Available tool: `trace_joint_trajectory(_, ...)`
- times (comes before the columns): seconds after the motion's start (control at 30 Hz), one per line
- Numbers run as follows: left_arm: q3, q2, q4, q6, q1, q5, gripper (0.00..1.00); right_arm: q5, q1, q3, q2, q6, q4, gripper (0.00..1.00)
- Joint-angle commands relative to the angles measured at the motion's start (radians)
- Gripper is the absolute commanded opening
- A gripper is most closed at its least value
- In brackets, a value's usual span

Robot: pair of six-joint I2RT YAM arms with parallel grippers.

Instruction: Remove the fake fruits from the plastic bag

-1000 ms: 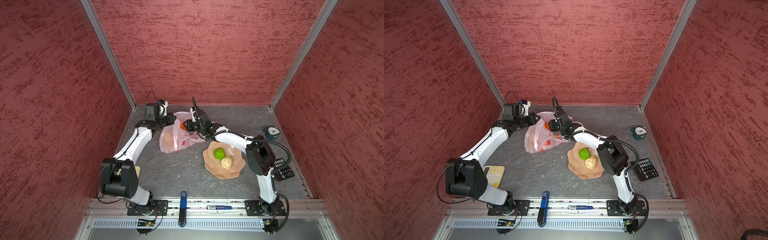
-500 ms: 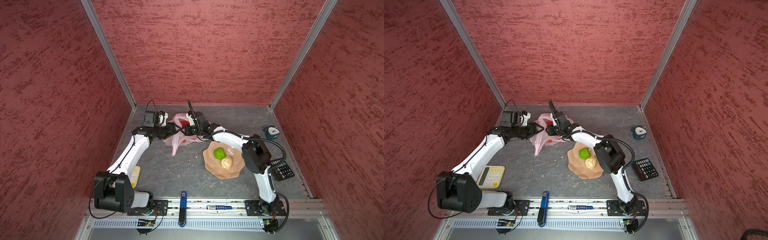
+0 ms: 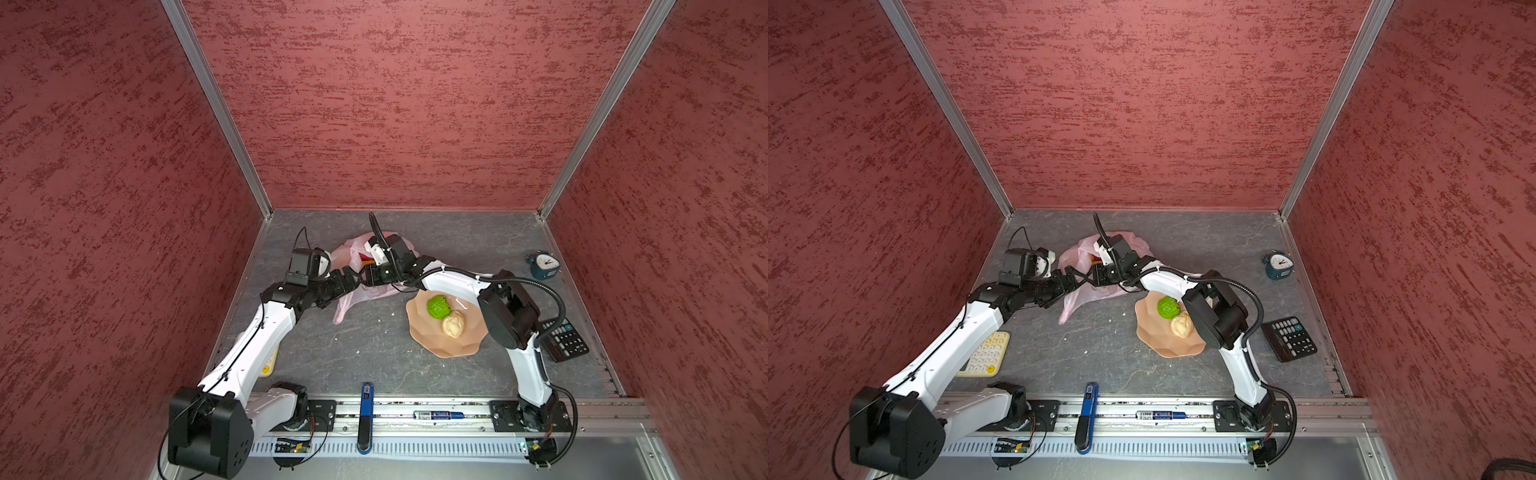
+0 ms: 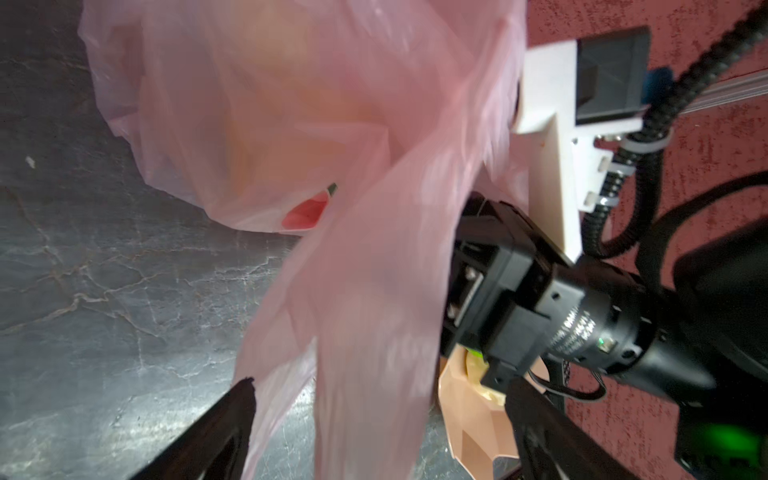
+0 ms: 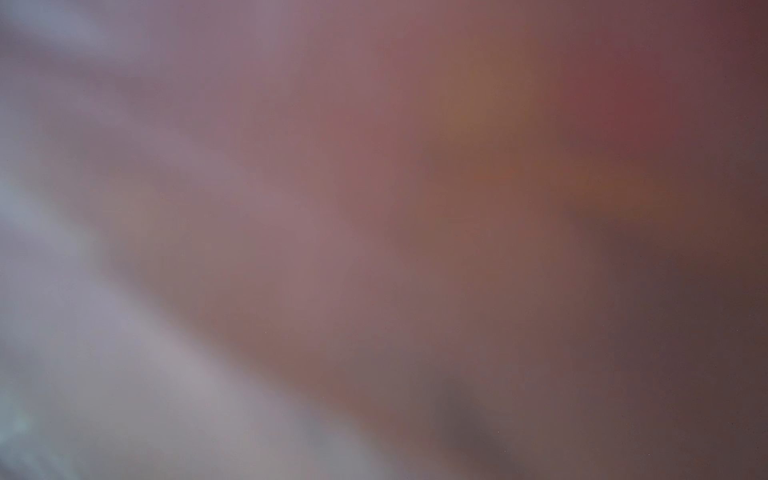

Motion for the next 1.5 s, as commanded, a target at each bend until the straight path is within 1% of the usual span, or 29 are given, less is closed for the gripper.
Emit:
trace_joint_trajectory(0.0, -0.019, 0.040, 0.163, -0.007, 0.004, -0.029, 0.90, -0.073, 0.004, -0.017, -0.023, 0.043, 0.083, 0.45)
trace_joint_trajectory(0.13, -0.024, 0.091, 0.269, -0.037, 0.013, -0.023, 0.84, -0.129, 0.004, -0.015, -0.012, 0.060, 0.101, 0.44)
trace_joint_trajectory(0.2, -0.029, 0.115, 0.316, -0.053, 0.017, -0.011, 0.79, -0.137, 0.004, -0.018, -0.014, 0.052, 0.093, 0.44)
trace_joint_trajectory(0.23, -0.028, 0.131, 0.334, -0.057, 0.019, -0.006, 0.75, -0.138, 0.005, -0.021, -0.017, 0.047, 0.090, 0.44)
trace_joint_trajectory(0.3, -0.024, 0.161, 0.351, -0.064, 0.019, 0.004, 0.61, -0.137, 0.004, -0.020, -0.021, 0.039, 0.080, 0.44)
trace_joint_trajectory(0.37, -0.018, 0.183, 0.352, -0.068, 0.018, 0.010, 0.41, -0.136, 0.005, -0.019, -0.026, 0.030, 0.068, 0.44)
trace_joint_trajectory(0.43, -0.013, 0.186, 0.329, -0.070, 0.019, 0.005, 0.25, -0.117, 0.005, -0.019, -0.034, 0.018, 0.051, 0.45)
trace_joint_trajectory(0.47, -0.013, 0.180, 0.309, -0.066, 0.020, -0.002, 0.22, -0.103, 0.004, -0.020, -0.038, 0.009, 0.040, 0.46)
trace_joint_trajectory(0.5, -0.013, 0.171, 0.292, -0.060, 0.021, -0.010, 0.20, -0.085, 0.004, -0.019, -0.043, 0.001, 0.027, 0.47)
trace_joint_trajectory(0.63, -0.018, 0.100, 0.162, -0.025, 0.020, -0.045, 0.16, 0.019, 0.004, -0.015, -0.062, -0.024, -0.027, 0.49)
trace_joint_trajectory(0.73, -0.035, 0.042, 0.079, -0.013, 0.020, -0.069, 0.15, 0.077, 0.004, -0.015, -0.074, -0.026, -0.046, 0.52)
trace_joint_trajectory(1.03, -0.070, -0.052, -0.062, -0.039, 0.010, -0.117, 0.15, 0.214, 0.004, 0.036, -0.050, -0.022, -0.111, 0.58)
trace_joint_trajectory(1.13, -0.076, -0.084, -0.100, -0.050, 0.001, -0.126, 0.14, 0.229, 0.004, 0.051, -0.036, -0.013, -0.095, 0.59)
trace_joint_trajectory(1.23, -0.082, -0.103, -0.121, -0.063, -0.005, -0.120, 0.14, 0.212, 0.004, 0.099, 0.001, -0.012, -0.113, 0.61)
trace_joint_trajectory(1.4, -0.102, -0.111, -0.113, -0.092, -0.033, -0.119, 0.15, 0.169, 0.006, 0.138, 0.044, -0.024, -0.114, 0.70)
trace_joint_trajectory(1.47, -0.111, -0.113, -0.102, -0.104, -0.043, -0.117, 0.15, 0.165, 0.009, 0.152, 0.063, -0.035, -0.126, 0.72)
